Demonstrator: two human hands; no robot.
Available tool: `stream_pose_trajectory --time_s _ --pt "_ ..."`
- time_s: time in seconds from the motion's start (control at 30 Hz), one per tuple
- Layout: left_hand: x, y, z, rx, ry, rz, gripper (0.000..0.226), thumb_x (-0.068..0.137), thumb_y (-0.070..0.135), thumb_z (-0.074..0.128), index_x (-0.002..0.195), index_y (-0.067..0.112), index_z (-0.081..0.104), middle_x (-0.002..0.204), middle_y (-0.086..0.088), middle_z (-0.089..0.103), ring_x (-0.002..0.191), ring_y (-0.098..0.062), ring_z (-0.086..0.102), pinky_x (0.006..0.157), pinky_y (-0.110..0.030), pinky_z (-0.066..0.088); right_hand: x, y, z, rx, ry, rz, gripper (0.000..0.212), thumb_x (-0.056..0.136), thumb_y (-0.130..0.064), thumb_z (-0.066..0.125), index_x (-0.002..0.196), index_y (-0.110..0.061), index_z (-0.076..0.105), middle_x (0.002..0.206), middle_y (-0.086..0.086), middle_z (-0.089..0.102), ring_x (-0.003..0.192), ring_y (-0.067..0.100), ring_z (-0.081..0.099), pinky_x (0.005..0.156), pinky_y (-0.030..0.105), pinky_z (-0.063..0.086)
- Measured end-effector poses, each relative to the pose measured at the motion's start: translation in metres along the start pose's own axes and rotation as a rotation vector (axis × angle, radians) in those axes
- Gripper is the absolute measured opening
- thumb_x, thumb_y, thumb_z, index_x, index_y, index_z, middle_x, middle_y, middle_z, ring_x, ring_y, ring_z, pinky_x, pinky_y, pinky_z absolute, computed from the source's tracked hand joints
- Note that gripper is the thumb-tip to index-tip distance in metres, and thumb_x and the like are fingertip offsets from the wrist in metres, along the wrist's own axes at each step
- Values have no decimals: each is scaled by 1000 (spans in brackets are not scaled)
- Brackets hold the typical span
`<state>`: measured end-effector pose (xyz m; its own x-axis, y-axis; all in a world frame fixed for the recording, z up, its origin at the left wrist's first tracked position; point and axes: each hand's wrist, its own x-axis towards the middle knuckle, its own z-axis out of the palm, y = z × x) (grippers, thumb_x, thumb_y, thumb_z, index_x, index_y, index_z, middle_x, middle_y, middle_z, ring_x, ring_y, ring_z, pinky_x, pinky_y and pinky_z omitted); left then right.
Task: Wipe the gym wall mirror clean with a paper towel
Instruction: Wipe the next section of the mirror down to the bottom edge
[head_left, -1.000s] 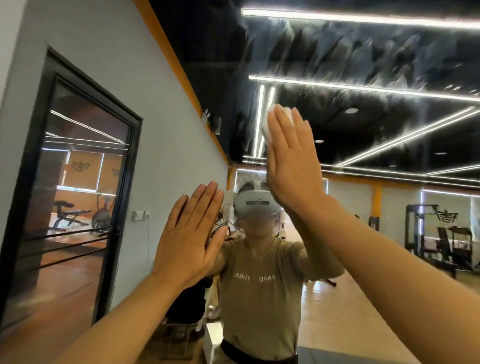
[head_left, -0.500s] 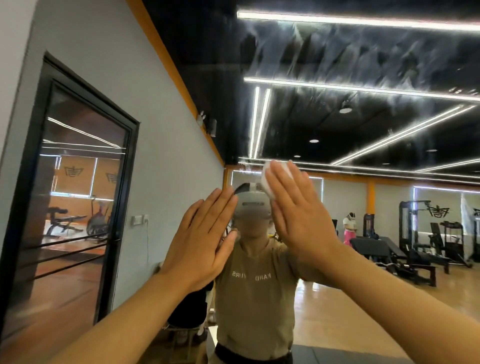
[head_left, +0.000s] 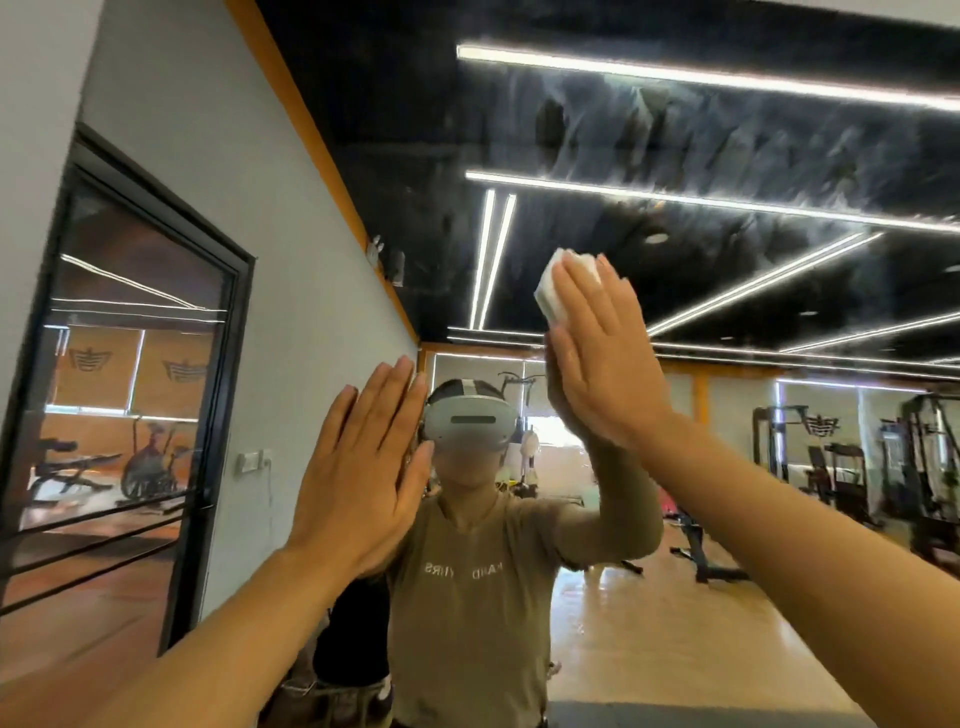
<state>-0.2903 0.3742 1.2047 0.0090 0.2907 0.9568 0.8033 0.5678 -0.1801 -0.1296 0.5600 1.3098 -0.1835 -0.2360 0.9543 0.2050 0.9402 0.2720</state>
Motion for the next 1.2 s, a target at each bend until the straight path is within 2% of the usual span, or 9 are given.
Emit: stream_pose_trajectory --time_s 0.1,0.17,0.27,0.43,0.6,0.73,0.83,1.07,1.2 --pt "0 -1 3 15 4 0 65 106 48 9 160 13 16 168 -6 11 154 -24 13 124 -42 7 -81 -32 8 -17 -100 -122 52 106 -23 33 156 -8 29 165 9 22 153 30 13 122 55 18" --pt "-1 -1 5 15 24 4 64 106 47 9 160 12 16 167 -7 14 154 -25 16 123 -43 8 -123 -47 13 -59 -149 -205 52 106 -21 32 156 -9 26 166 8 19 153 32 15 122 52 18" --pt "-2 -1 7 4 46 14 62 107 46 12 160 13 15 167 -8 14 154 -25 16 123 -43 9 -135 -50 14 -84 -182 -221 52 107 -22 30 157 -10 24 166 7 17 153 32 16 121 50 19" --pt "-2 -2 9 -22 84 18 60 107 46 10 159 15 13 166 -9 18 153 -26 19 122 -46 12 -52 -40 16 -67 -114 -137 55 104 -20 41 156 -10 27 164 9 22 154 28 11 126 44 9" --pt "-1 -4 11 -30 89 31 60 107 44 13 158 15 16 165 -9 21 152 -27 22 122 -45 13 80 -27 8 -57 -46 42 57 103 -26 28 155 -5 28 162 14 25 152 34 13 125 46 8" --pt "-2 -5 9 -42 98 34 59 107 44 12 158 14 17 165 -9 21 152 -27 21 122 -44 13 115 -32 14 -77 12 131 58 102 -26 26 156 -6 25 163 12 24 152 36 12 124 43 4" --pt "-2 -5 10 -33 105 36 59 107 43 14 159 15 15 166 -9 19 153 -26 19 123 -45 12 76 -51 26 -51 65 74 52 106 -24 31 155 -7 30 162 11 29 152 32 15 126 45 7" --pt "-2 -5 15 -16 149 45 61 106 40 25 159 12 17 167 -9 16 154 -24 14 124 -43 9 -91 -86 38 -52 -112 -148 51 104 -20 35 154 -10 32 164 8 25 153 29 16 124 49 16" --pt "-1 -4 16 -18 141 45 61 105 40 26 159 12 17 167 -9 14 154 -24 13 124 -43 9 -113 -82 29 -101 -187 -244 49 108 -25 28 155 -12 29 165 7 23 153 29 17 125 46 14"
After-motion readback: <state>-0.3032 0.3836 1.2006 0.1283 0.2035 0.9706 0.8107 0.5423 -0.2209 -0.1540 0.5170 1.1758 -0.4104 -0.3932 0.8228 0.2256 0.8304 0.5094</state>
